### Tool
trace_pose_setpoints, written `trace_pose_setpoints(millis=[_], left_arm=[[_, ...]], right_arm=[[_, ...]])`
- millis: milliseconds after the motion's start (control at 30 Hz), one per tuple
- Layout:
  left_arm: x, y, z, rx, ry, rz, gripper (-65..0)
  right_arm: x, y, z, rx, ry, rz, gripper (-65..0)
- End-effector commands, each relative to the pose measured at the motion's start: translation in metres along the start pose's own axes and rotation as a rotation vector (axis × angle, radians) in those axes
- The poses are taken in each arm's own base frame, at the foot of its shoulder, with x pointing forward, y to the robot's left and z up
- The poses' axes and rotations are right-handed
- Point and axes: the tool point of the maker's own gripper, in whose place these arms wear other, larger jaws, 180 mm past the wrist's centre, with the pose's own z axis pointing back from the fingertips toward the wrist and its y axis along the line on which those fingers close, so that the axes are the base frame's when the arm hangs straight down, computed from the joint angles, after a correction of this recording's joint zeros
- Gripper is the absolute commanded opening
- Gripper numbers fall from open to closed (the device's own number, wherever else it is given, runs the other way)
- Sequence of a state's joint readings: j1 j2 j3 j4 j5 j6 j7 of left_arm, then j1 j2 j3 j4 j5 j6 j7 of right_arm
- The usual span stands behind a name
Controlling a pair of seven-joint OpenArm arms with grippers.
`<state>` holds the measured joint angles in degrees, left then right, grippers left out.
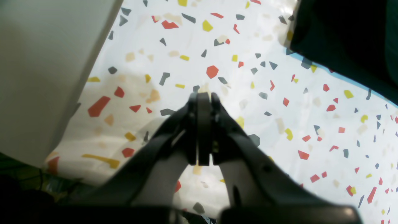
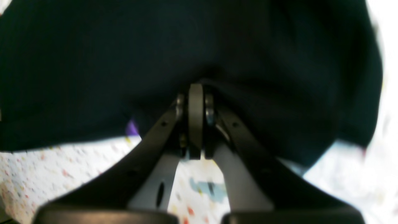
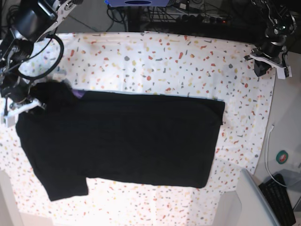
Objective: Layout the t-shirt on the table in an organized manner, then fold the t-shirt properly
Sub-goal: 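Reach both grippers to the shirt's collar-side edge corners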
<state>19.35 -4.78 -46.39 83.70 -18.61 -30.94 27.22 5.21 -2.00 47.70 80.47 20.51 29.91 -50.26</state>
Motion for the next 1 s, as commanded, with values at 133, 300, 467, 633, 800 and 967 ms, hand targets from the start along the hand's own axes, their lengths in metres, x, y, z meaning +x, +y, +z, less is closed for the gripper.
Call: trace_pose_setpoints(millis=[133,300,467,633,800,967], left_arm=[[0.014,0.0,0.001,-0.007,-0.045,-0.014,-65.0],[0.013,0.001,0.002,-0.005,-0.041,-0.013,-65.0],[0.012,0.001,0.002,-0.003,-0.039,-0.014,-65.0],[0.002,0.005,0.0,0.034,0.015,-0.091,-65.0],[0.001,0.005,-0.001,0.035,0.022,-0.103,-65.0],[-0.002,-0.003,-0.001,0.026,0.018,-0.086,-65.0]], right_arm=[[0.068,0.019,-0.009,0.025,-0.093,0.049,-65.0],[0.096,0.027,-0.036,0.075,-0.055,0.027,-65.0],[0.114,0.034,-0.06,0.116,-0.062,-0.013,-65.0],[0.116,0.052,-0.072,0.151,-0.011,0.01,-65.0],[0.148,0.064,-0.05,0.228,-0.129,-0.025,-32.7],[0.155,0.072,0.009,0.191,-0.256,0.192,-36.0]])
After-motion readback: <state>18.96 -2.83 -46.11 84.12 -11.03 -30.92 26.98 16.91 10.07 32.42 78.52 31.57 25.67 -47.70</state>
